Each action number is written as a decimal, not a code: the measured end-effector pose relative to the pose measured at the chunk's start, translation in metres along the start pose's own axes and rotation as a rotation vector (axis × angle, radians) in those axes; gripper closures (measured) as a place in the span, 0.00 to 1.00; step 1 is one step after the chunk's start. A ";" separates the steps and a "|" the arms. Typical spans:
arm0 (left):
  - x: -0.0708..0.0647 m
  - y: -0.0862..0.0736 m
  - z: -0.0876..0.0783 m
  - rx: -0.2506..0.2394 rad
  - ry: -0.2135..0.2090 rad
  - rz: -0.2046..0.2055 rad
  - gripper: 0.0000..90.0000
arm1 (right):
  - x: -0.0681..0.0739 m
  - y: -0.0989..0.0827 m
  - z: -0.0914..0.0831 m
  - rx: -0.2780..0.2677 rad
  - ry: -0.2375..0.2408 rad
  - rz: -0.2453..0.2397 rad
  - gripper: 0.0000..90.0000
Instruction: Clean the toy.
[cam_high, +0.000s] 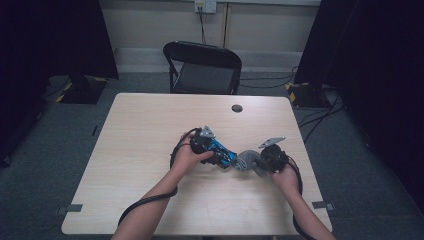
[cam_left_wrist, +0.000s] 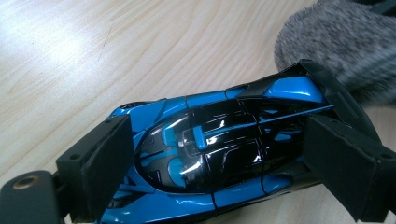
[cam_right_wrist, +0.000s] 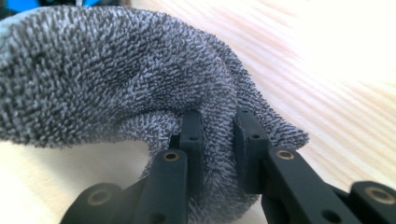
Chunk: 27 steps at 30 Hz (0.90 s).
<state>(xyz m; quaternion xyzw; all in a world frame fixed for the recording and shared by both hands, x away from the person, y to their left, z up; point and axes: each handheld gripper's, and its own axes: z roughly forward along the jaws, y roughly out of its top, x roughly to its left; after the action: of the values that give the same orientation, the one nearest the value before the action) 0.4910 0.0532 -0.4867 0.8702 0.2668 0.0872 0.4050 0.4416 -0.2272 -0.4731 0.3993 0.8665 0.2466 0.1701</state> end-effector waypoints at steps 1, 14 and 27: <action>0.000 0.000 0.000 0.002 0.000 0.001 0.10 | -0.001 0.000 0.000 0.001 -0.006 0.002 0.84; 0.001 0.000 0.000 0.004 0.000 0.000 0.10 | -0.018 -0.006 -0.010 -0.033 -0.030 0.067 0.84; 0.001 0.000 0.000 0.005 0.000 0.001 0.10 | -0.009 -0.014 -0.044 -0.139 0.029 0.046 0.84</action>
<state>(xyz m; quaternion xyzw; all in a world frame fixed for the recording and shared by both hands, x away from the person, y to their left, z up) 0.4917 0.0536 -0.4863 0.8714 0.2666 0.0867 0.4026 0.4164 -0.2548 -0.4438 0.4026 0.8402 0.3160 0.1791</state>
